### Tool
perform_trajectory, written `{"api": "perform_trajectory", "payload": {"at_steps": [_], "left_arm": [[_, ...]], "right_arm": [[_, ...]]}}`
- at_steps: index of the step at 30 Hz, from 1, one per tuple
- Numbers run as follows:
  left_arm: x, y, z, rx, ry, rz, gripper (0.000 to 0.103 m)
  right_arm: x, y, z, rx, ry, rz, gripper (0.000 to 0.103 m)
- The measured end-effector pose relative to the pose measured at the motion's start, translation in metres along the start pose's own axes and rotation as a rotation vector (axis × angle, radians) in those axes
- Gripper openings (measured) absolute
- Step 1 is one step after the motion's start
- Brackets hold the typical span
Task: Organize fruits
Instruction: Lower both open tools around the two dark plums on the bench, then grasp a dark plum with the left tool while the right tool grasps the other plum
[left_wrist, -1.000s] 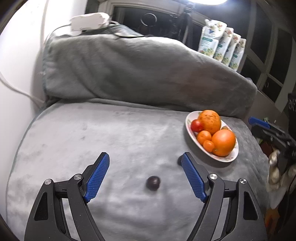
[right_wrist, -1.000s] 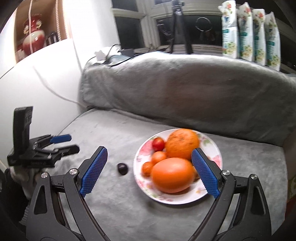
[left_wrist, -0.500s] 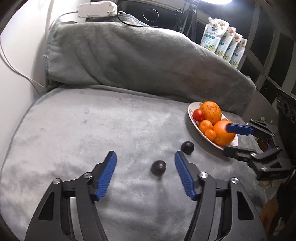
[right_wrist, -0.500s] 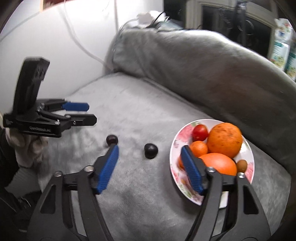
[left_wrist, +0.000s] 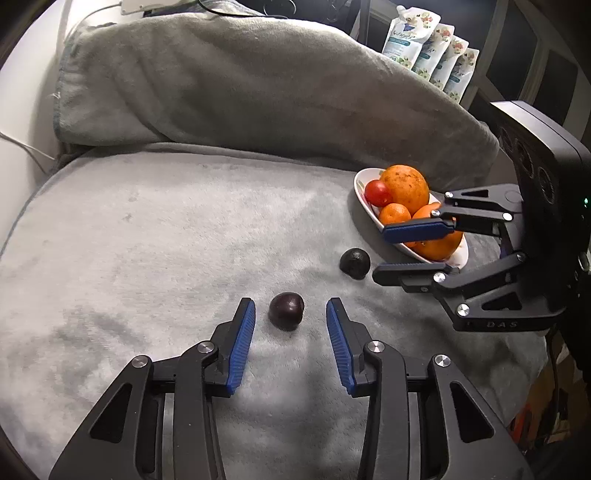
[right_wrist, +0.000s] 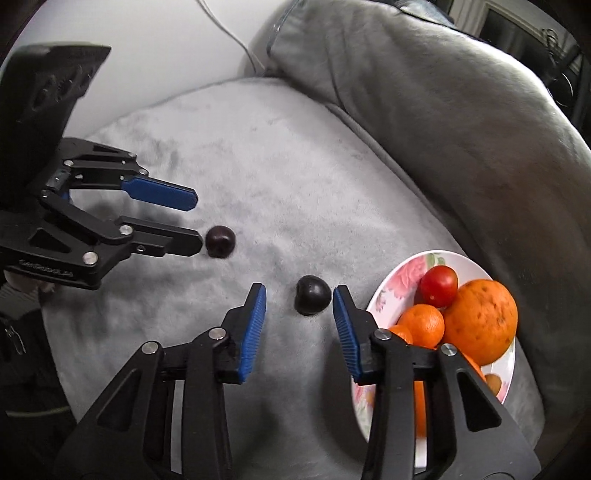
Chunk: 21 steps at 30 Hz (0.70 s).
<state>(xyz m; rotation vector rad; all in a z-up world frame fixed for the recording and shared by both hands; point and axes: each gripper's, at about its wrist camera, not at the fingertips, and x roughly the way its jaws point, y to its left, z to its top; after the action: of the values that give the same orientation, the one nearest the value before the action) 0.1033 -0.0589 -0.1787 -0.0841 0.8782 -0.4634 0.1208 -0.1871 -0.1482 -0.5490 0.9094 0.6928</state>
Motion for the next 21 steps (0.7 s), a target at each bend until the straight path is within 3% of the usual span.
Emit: {"api": "perform_trajectory", "payload": {"at_steps": [21], "left_arm": [[0.016, -0.002, 0.000, 0.021, 0.036, 0.006, 0.030]], "right_arm": [[0.040, 0.002, 0.017, -0.128, 0.119, 0.013, 0.035]]}}
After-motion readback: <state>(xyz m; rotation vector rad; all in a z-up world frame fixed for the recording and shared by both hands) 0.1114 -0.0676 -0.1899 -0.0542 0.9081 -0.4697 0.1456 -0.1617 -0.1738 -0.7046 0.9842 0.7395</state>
